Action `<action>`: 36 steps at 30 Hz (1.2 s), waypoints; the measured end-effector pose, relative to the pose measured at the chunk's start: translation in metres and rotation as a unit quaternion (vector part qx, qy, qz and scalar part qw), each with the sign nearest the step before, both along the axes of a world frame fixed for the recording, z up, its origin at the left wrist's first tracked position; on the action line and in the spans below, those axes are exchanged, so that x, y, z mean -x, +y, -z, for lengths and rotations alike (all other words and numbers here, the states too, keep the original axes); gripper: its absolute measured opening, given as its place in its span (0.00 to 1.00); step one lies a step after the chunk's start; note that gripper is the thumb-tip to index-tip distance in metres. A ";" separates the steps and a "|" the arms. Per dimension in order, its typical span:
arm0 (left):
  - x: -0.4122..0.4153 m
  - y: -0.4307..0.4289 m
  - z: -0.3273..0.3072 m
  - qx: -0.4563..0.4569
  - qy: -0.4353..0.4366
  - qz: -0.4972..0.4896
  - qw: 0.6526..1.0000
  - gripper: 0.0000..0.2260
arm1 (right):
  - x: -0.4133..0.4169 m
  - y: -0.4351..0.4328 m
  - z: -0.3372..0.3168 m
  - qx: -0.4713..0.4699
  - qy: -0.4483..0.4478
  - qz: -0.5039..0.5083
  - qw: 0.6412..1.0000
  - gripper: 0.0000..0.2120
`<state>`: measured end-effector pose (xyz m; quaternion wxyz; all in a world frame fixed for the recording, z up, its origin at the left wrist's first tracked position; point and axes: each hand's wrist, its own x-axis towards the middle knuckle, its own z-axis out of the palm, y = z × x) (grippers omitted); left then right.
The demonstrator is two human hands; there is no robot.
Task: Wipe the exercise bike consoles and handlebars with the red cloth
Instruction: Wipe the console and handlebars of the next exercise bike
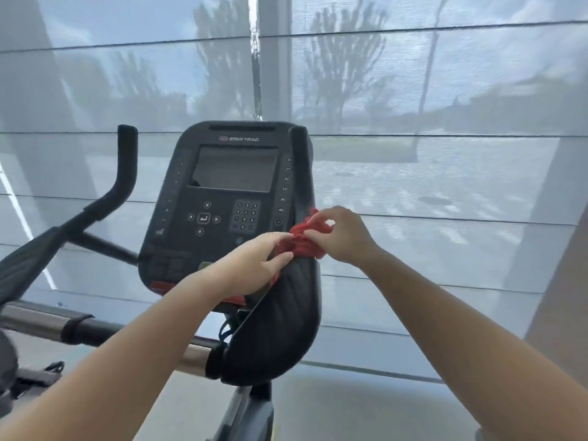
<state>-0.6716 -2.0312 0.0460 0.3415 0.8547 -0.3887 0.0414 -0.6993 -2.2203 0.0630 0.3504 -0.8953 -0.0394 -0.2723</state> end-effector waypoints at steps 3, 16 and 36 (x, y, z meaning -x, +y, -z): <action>0.014 0.015 0.002 -0.030 -0.011 -0.024 0.999 0.19 | 0.016 0.003 -0.010 -0.004 0.024 0.017 1.000 0.02; 0.053 0.090 0.027 -0.030 -0.088 -0.148 0.985 0.12 | 0.064 0.067 0.019 0.096 0.117 0.068 0.986 0.18; -0.073 0.044 -0.004 -0.058 -0.124 -0.042 0.990 0.13 | 0.021 0.061 -0.016 -0.078 -0.077 0.226 0.968 0.10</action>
